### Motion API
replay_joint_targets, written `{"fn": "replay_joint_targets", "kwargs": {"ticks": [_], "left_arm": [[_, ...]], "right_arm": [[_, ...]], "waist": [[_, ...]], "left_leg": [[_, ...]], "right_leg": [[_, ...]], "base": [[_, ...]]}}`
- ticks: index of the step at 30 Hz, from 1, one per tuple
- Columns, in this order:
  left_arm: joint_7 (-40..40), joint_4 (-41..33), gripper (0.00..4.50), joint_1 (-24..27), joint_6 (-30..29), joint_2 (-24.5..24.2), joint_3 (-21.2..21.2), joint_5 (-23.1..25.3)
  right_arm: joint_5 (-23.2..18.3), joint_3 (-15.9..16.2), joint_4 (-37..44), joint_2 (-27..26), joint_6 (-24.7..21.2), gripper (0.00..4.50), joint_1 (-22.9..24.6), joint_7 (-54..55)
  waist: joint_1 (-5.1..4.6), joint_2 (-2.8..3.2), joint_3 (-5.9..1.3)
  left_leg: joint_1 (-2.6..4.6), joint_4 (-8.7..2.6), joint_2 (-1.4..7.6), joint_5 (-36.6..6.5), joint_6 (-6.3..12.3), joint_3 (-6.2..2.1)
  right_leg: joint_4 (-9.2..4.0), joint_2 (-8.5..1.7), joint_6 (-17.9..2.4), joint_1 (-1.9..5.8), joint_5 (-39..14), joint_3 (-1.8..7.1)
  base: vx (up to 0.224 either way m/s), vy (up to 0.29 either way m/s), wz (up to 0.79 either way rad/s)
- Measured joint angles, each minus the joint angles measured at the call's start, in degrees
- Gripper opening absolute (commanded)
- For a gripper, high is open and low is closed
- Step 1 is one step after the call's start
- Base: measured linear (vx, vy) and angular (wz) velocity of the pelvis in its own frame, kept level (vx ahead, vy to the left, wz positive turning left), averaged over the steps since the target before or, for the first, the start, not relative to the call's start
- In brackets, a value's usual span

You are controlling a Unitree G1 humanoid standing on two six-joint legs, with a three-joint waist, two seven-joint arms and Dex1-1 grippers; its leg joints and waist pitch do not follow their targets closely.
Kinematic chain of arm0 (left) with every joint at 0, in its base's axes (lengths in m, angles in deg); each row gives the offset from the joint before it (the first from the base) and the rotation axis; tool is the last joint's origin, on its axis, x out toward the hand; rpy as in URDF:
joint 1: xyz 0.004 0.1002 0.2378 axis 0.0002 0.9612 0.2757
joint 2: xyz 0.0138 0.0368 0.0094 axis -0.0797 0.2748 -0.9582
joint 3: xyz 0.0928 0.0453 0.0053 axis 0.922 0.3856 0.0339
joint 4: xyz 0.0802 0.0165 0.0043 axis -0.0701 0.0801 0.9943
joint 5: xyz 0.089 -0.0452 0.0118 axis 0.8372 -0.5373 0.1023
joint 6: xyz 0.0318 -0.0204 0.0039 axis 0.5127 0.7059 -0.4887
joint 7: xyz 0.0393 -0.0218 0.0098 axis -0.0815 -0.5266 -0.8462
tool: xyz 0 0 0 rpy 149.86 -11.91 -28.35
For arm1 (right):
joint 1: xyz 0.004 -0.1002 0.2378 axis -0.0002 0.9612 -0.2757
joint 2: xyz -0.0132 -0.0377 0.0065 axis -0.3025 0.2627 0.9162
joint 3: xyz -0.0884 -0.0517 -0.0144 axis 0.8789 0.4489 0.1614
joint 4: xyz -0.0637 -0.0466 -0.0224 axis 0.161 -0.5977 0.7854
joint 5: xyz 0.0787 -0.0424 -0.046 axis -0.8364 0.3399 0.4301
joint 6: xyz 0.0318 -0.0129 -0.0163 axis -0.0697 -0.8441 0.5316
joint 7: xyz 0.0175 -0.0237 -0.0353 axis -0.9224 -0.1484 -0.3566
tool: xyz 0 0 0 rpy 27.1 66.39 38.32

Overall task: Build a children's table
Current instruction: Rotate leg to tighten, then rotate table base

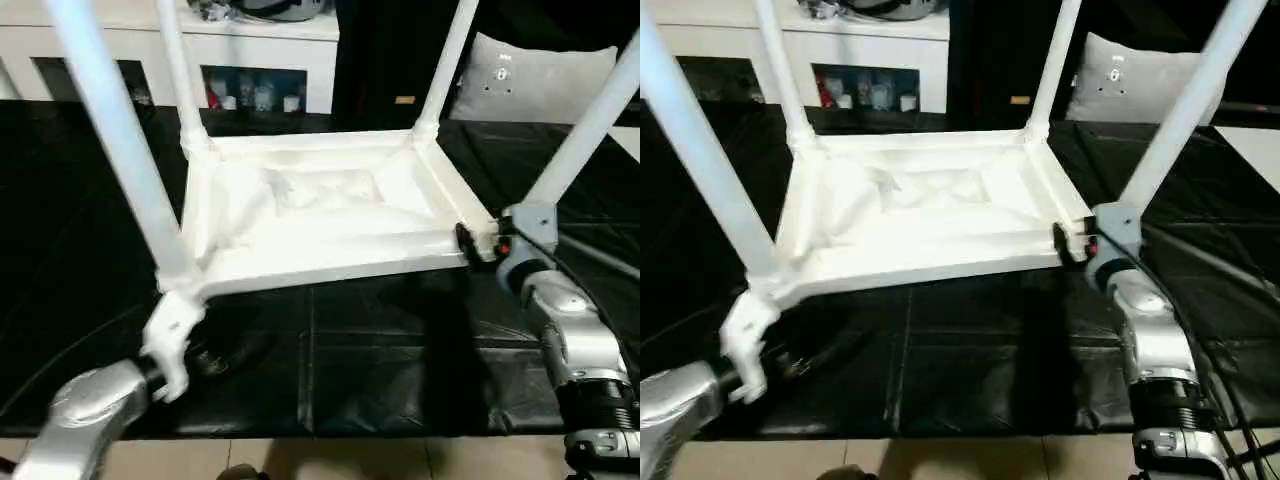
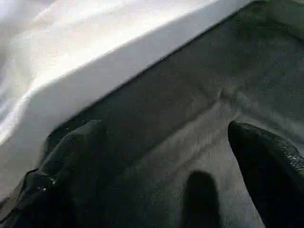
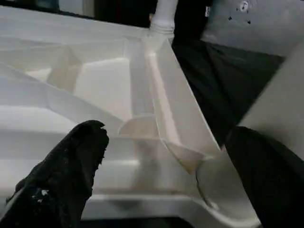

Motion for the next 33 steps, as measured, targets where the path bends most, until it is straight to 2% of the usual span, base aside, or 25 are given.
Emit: {"fn": "replay_joint_targets", "kwargs": {"ticks": [2, 7, 9, 13, 17, 20, 22, 25, 29, 33], "left_arm": [[-1.37, 5.91, 4.44, -0.48, 3.39, -1.54, -2.88, -0.52], [-1.65, 10.63, 4.44, -0.19, 7.4, -2.74, -6.72, -1.08], [-1.79, 13.29, 4.44, 0.04, 8.84, -4.15, -9.24, -1.82], [-2.76, 16.6, 4.44, -0.61, 8.97, -8.17, -14.05, -3.05], [-2.87, 14.26, 4.44, -4.98, 5.88, -10.05, -16.21, -5.37], [-2.42, 12.74, 4.44, -7.17, 4.93, -9.81, -16.38, -6.93], [-1.81, 11.53, 4.44, -9.66, 3.7, -7.78, -16.09, -8.26], [-1.02, 8.87, 4.44, -13.0, 2.57, -5.44, -13.59, -9.18], [0.78, 9.1, 4.44, -18.75, 1.79, -2.07, -10.02, -8.23], [0.87, 9.35, 4.44, -20.96, 0.56, -1.05, -8.87, -8.56]], "right_arm": [[-0.01, 0.65, 0.15, -1.13, 0.0, 4.5, 0.49, -0.3], [-0.17, 3.47, 2.24, -3.59, -0.49, 4.5, 1.92, -1.83], [-0.16, 4.66, 3.61, -3.85, -0.94, 4.5, 2.96, -2.55], [0.23, 5.43, 3.91, -4.04, -1.97, 4.5, 4.65, -2.51], [0.47, 5.81, 4.01, -4.03, -3.43, 4.5, 5.55, -2.46], [0.47, 5.95, 4.1, -4.02, -4.43, 4.5, 6.35, -2.47], [0.46, 5.96, 4.24, -3.8, -5.84, 4.5, 6.75, -2.44], [0.45, 6.21, 4.46, -4.33, -6.87, 4.5, 6.63, -2.4], [0.49, 6.36, 4.31, -4.99, -7.49, 4.5, 6.46, -1.89], [0.54, 6.51, 1.84, -5.26, -7.25, 4.5, 5.21, -1.89]], "waist": [[-0.11, -0.57, -0.12], [-1.14, -0.74, -0.21], [-1.23, -0.8, -0.22], [-1.05, -0.91, -0.18], [-0.03, -0.97, -0.2], [0.01, -0.94, -0.19], [0.18, -0.93, -0.18], [0.14, -0.95, -0.19], [0.07, -0.74, -0.11], [-0.12, -0.56, -0.15]], "left_leg": [[0.11, -0.21, 0.08, 0.13, -0.11, 0.0], [0.19, -0.23, 0.11, 0.14, -0.14, 0.03], [0.19, -0.25, 0.13, 0.14, -0.14, 0.03], [0.16, -0.27, 0.14, 0.13, -0.14, 0.05], [0.25, -0.24, 0.13, 0.13, -0.14, 0.12], [0.26, -0.24, 0.13, 0.14, -0.15, 0.16], [0.24, -0.24, 0.14, 0.16, -0.19, 0.16], [0.25, -0.24, 0.16, 0.19, -0.22, 0.16], [0.25, -0.24, 0.16, 0.2, -0.24, 0.16], [0.21, -0.25, 0.16, 0.2, -0.24, 0.16]], "right_leg": [[0.0, 0.09, 0.01, 0.0, 0.0, -0.02], [0.0, 0.11, 0.0, 0.03, 0.01, 0.03], [-0.01, 0.12, 0.0, 0.02, 0.0, 0.01], [-0.04, 0.13, 0.0, 0.01, 0.0, 0.01], [-0.06, 0.08, -0.06, 0.11, 0.04, 0.03], [-0.04, 0.07, -0.09, 0.1, 0.06, 0.05], [-0.03, 0.07, -0.1, 0.09, 0.06, 0.02], [0.01, 0.07, -0.1, 0.09, 0.07, 0.02], [0.02, 0.08, -0.1, 0.08, 0.08, 0.02], [0.02, 0.09, -0.1, 0.06, 0.07, 0.0]], "base": [[0.0, 0.0, 0.0], [0.0, 0.0, 0.0], [0.0, 0.0, 0.0], [0.0, 0.0, 0.0], [0.0, 0.0, 0.0], [0.0, 0.0, 0.0], [0.0, 0.0, 0.0], [0.0, 0.0, 0.0], [0.0, 0.0, 0.0], [0.0, 0.0, 0.0]]}}
